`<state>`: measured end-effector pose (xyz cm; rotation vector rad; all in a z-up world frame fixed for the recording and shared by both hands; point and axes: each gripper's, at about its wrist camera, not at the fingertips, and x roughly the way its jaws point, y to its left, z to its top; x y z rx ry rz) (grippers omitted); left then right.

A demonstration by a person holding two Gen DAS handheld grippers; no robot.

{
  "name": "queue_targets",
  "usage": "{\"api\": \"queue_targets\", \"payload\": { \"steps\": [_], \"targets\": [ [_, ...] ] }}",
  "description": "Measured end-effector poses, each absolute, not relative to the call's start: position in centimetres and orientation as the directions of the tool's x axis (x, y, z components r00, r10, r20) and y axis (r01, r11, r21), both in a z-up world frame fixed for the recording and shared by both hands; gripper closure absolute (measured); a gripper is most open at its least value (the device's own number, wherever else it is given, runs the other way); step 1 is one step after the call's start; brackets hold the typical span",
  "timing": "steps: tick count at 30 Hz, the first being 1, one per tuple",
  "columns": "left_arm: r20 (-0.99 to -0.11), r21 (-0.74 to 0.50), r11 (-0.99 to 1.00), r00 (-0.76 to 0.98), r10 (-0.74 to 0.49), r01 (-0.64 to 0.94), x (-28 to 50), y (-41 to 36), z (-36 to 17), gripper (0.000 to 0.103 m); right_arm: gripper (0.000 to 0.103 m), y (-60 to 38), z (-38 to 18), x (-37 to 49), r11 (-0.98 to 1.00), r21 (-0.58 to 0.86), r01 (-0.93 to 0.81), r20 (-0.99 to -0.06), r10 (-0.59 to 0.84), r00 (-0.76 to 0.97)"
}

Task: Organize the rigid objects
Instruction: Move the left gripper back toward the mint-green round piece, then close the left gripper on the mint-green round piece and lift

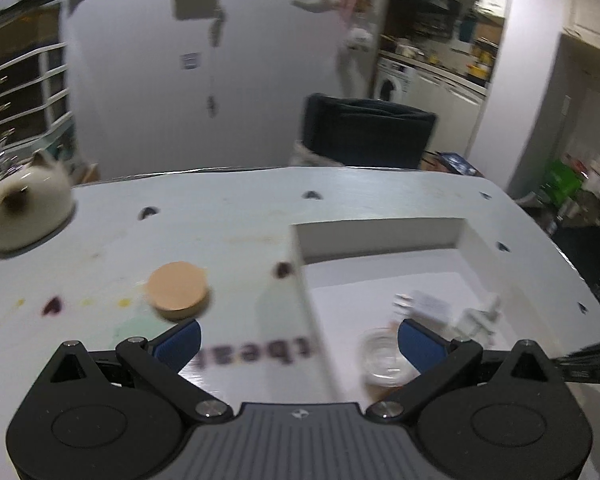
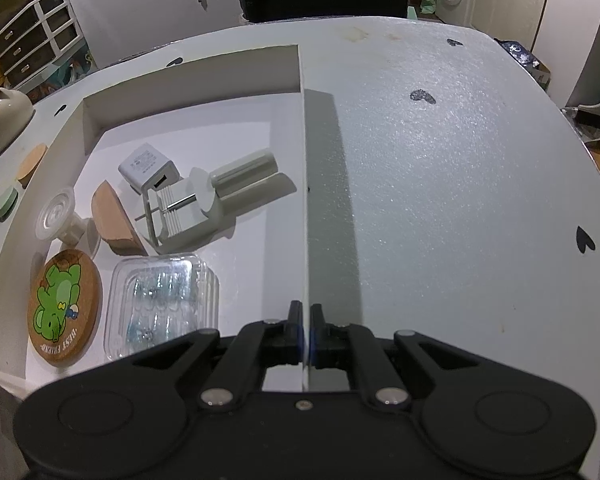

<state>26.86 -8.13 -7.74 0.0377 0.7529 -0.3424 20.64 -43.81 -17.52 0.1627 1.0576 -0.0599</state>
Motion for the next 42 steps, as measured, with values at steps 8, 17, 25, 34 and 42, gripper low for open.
{"api": "queue_targets", "payload": {
  "steps": [8,17,25,34,42],
  "targets": [
    [-0.696,-0.080,0.976,0.689,-0.201,0.204,29.9,-2.7,-10.6,0.000,0.098,-43.7,-17.5,20.9,0.980,0.101,0.169,-0.878,0.008,0.478],
    [-0.742,-0.053,0.985,0.654,-0.149,0.165,33.2,-0.4,-14.2,0.008,0.099,-43.8,-17.2,22.0,0.972,0.096,0.215,-0.910,-0.002,0.415],
    [-0.732,-0.090,0.980,0.656,-0.184,0.175,34.5,0.5,-16.1,0.018,0.097,-42.8,-16.9,22.0,0.973,0.038,0.227,-0.924,-0.052,0.380],
    [-0.718,-0.114,0.978,0.665,-0.204,0.177,35.5,0.3,-16.4,0.019,0.092,-42.4,-15.4,20.9,0.972,-0.002,0.236,-0.925,-0.091,0.369],
    [-0.730,-0.068,0.990,0.670,-0.135,0.126,35.5,0.7,-16.8,0.050,0.098,-41.9,-15.4,20.5,0.974,-0.010,0.227,-0.920,-0.097,0.379]
  ]
}}
